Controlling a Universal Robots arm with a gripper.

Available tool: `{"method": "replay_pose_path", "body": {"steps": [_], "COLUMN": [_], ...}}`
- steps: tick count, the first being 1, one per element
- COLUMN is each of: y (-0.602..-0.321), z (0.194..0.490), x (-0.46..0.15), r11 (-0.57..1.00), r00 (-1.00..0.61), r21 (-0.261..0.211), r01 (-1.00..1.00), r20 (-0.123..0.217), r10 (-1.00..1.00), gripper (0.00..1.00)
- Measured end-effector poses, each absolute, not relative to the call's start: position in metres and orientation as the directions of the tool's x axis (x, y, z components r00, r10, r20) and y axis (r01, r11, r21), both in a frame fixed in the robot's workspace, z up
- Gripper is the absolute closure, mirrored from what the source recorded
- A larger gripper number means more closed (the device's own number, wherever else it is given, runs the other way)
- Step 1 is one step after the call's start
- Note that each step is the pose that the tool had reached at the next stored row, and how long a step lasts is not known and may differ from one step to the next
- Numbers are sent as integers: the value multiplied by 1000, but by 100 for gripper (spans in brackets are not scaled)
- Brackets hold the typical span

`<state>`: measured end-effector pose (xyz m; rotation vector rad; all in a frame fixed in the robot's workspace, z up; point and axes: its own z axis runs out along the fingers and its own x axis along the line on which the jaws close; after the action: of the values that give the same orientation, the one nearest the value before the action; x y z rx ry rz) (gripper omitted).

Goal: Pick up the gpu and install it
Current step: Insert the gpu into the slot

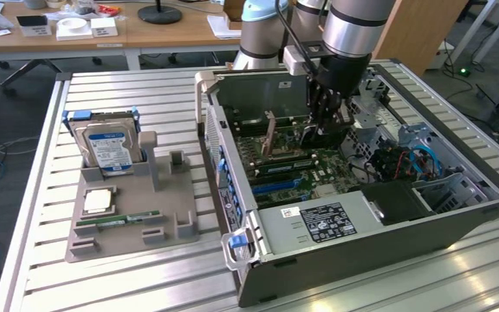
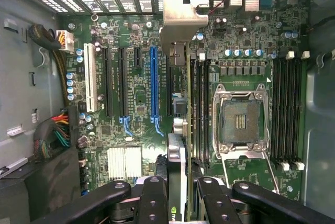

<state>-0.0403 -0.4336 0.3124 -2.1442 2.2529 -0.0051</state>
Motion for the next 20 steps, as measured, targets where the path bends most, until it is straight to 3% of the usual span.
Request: {"method": "replay_pose_path", "body": {"steps": [20], "y": [-434], "z": [306], "x": [-41], "r11": [50], "r00": [-50], "r21": [-24], "r01": [-998], "r20": [-20], "r10": [-999], "gripper": [73]}}
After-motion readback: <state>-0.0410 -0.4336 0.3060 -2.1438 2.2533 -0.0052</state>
